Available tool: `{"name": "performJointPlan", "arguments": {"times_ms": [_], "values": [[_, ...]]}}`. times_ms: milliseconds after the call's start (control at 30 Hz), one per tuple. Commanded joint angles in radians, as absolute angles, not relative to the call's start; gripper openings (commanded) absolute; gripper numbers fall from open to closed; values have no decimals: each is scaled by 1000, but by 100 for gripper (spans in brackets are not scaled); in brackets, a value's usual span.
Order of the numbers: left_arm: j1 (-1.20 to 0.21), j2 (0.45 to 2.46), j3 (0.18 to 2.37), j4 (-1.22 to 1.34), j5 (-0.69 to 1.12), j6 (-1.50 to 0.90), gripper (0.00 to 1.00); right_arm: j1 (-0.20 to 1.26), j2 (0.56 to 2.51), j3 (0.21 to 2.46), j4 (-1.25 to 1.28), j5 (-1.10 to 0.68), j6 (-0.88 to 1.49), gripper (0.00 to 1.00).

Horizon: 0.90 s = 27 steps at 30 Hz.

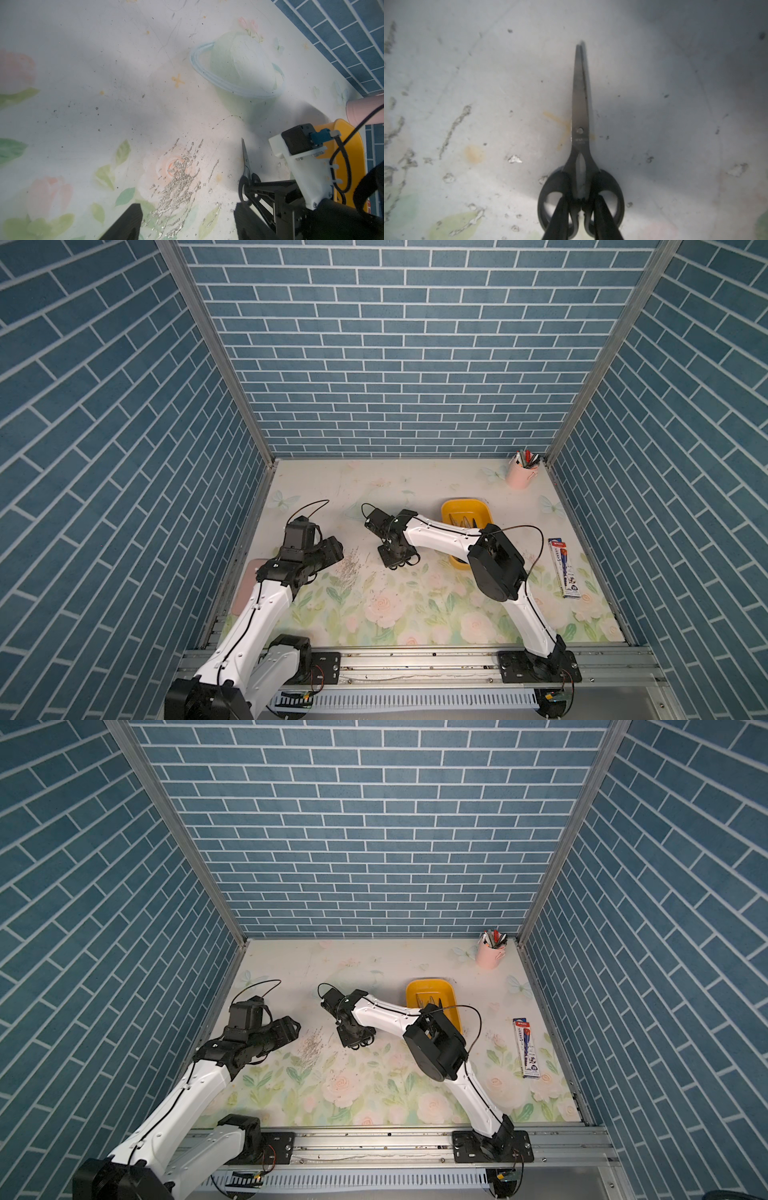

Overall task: Put the scissors into the storage box
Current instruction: Pick up the scissors from the center of the board, then place the scissors in the storage box.

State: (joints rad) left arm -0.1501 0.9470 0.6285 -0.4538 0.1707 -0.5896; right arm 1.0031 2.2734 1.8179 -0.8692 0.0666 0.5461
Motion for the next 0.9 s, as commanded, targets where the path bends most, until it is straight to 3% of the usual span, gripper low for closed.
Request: {"name": "performJointPlan", "arguments": {"times_ms": [0, 867], "values": [[-144, 939, 621, -449, 172, -578, 76, 978, 2335, 1756, -896, 131, 560, 2], [-144, 954, 636, -450, 175, -581, 78, 947, 2227, 1985, -1061, 185, 502, 0]]}}
